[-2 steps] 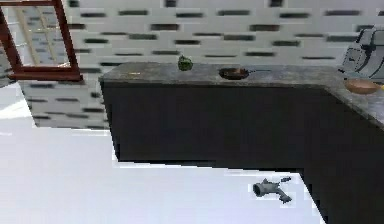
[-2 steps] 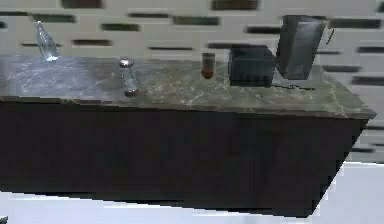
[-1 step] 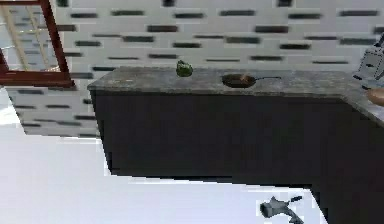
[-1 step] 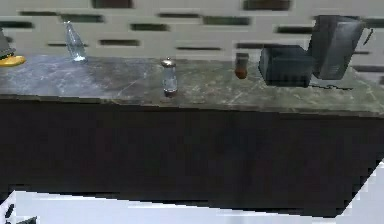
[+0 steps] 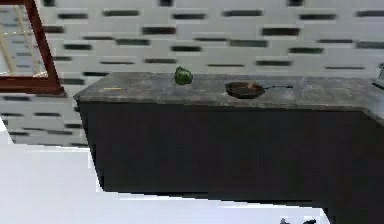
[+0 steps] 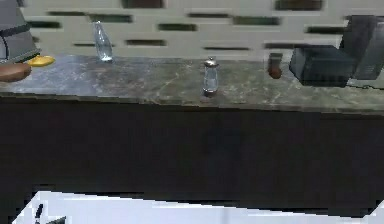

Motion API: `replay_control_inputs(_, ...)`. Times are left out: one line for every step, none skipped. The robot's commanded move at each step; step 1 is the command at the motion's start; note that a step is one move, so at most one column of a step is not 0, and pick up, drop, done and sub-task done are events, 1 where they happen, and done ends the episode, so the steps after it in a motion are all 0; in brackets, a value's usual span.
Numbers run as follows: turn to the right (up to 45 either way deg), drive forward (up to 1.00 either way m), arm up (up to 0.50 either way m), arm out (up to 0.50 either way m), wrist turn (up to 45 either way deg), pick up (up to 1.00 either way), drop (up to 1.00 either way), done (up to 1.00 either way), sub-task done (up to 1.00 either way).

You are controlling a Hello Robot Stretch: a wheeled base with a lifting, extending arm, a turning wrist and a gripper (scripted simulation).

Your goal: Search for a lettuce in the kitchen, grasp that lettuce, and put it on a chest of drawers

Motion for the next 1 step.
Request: replay_control_inputs(27.0, 0.0, 0.0, 0.0, 0.0, 0.0, 0.0, 0.0, 0.0)
